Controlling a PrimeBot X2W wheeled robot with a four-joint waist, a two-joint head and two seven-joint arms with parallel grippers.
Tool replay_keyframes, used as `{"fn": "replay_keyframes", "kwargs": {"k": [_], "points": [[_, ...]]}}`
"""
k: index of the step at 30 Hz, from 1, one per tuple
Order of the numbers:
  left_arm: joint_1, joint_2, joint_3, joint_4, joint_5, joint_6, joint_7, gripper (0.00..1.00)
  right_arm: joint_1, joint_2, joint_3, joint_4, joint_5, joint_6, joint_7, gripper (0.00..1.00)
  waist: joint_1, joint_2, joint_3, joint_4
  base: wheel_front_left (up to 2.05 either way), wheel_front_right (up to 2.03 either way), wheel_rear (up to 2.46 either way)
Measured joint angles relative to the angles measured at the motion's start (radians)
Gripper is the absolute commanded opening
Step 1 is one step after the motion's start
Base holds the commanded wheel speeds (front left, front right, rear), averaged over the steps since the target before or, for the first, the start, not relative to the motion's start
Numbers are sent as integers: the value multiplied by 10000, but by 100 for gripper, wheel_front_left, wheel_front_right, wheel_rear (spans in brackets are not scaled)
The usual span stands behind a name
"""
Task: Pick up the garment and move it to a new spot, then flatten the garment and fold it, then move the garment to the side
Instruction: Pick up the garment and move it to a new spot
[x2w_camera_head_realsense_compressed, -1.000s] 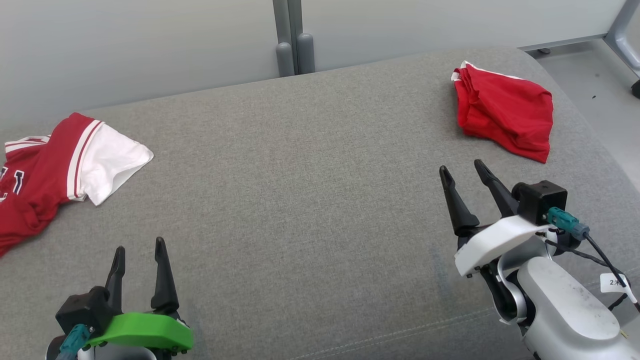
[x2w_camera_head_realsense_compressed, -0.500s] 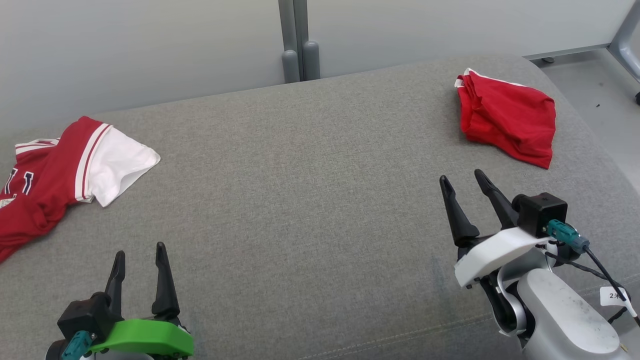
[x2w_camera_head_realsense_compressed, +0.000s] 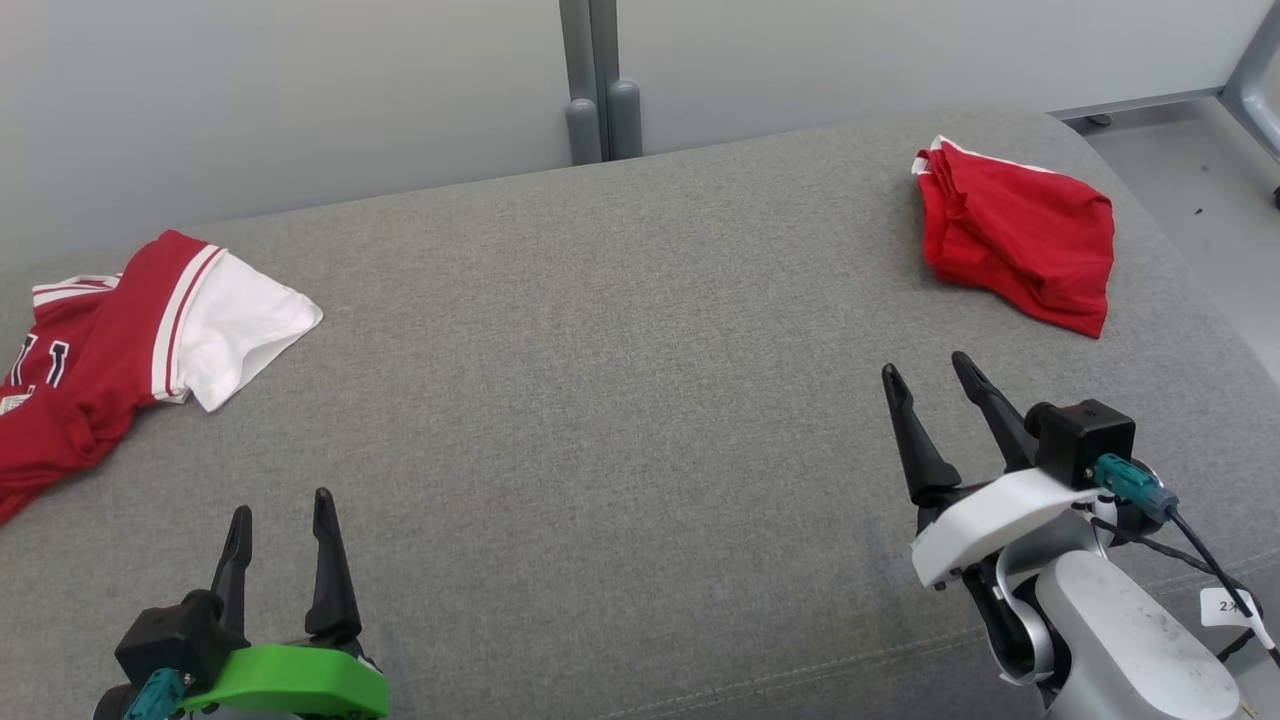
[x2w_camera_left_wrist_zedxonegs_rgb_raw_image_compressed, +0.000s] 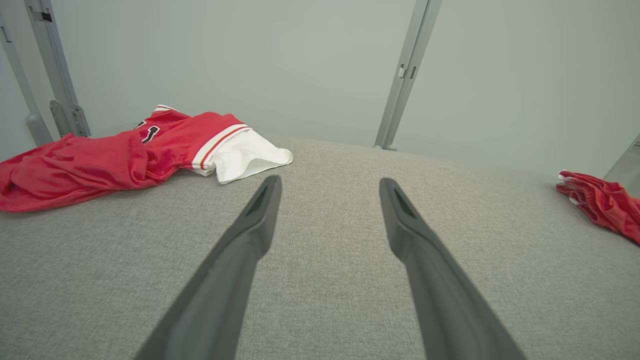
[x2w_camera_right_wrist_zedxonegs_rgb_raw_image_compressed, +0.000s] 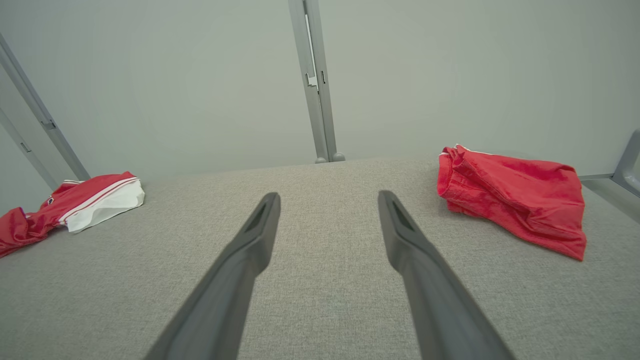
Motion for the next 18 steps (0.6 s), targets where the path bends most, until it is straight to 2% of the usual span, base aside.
{"fn": "replay_keyframes", "kwargs": {"k": [12, 18], "points": [[6, -8, -65, -44, 10, 0, 0, 100, 177, 27, -221, -48, -81, -2, 0, 100, 0, 0, 7, 43, 0, 0, 0], [6, -17, -263, -42, 102, 0, 0, 100, 365, -40, -466, -86, -107, -8, 0, 100, 0, 0, -36, 333, 0, 0, 0]]}}
